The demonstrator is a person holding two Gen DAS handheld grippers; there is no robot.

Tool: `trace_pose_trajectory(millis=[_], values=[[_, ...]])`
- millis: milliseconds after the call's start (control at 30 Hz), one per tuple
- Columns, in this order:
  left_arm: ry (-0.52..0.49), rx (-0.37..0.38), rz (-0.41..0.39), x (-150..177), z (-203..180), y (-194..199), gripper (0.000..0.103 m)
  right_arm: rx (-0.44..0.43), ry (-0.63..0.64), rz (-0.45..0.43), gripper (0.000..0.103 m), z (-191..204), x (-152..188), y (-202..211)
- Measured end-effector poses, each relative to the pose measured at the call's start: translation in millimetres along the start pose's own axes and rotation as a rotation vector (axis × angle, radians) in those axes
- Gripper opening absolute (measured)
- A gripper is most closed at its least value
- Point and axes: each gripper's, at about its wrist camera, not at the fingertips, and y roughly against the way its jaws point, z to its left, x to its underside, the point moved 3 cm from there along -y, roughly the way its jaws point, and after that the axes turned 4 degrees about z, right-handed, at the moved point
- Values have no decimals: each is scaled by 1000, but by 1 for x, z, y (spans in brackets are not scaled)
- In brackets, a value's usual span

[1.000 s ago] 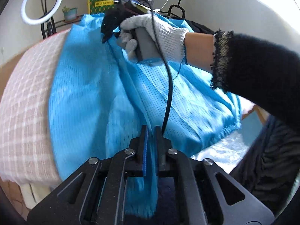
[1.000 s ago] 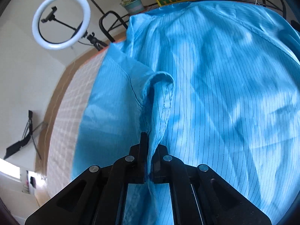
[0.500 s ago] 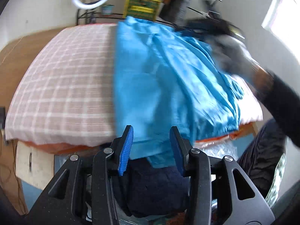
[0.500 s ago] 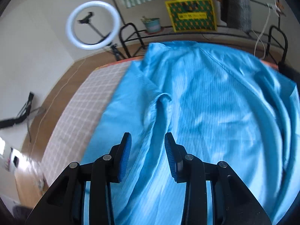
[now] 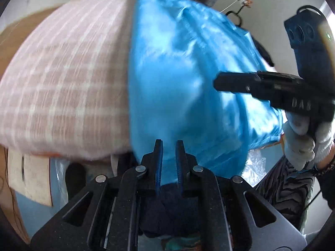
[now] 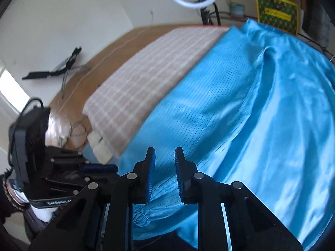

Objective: Fold large clothes
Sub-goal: 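Open both tools and release the folded coat onto the bed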

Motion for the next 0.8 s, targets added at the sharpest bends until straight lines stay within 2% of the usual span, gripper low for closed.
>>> trace_pose_trajectory(millis=[33,133,233,300,367,433,533,633,733,800], values=[[-1,-5,24,5,2,-4,11,9,5,34,17,1,6,-9],[-65,-95,53,23,0,-12,11,72,57,79,17,-1,24,-17],[-60,-115,-34,17,-4,5,11,68,25,86,17,-13,34,-16],[-57,-95,-103,8,-10,18,11,47,-14,57,17,-20,35,-12],[-64,-74,-129,-4,-14,20,11,12,-55,38,17,-23,33,-8],[-55,-70,-116,-14,-15,9,11,1,-56,55,17,-20,30,-10],[-77,-101,-83,-18,-19,-10,11,60,-38,91,17,-20,35,-17],[-118,-105,-51,-15,-33,-23,11,44,-75,96,17,-27,44,-17],[-180,-164,-66,-11,-44,-25,11,47,-97,85,17,-35,51,-6],[-164,-169,-100,-13,-45,-17,11,67,-100,42,17,-38,53,9]])
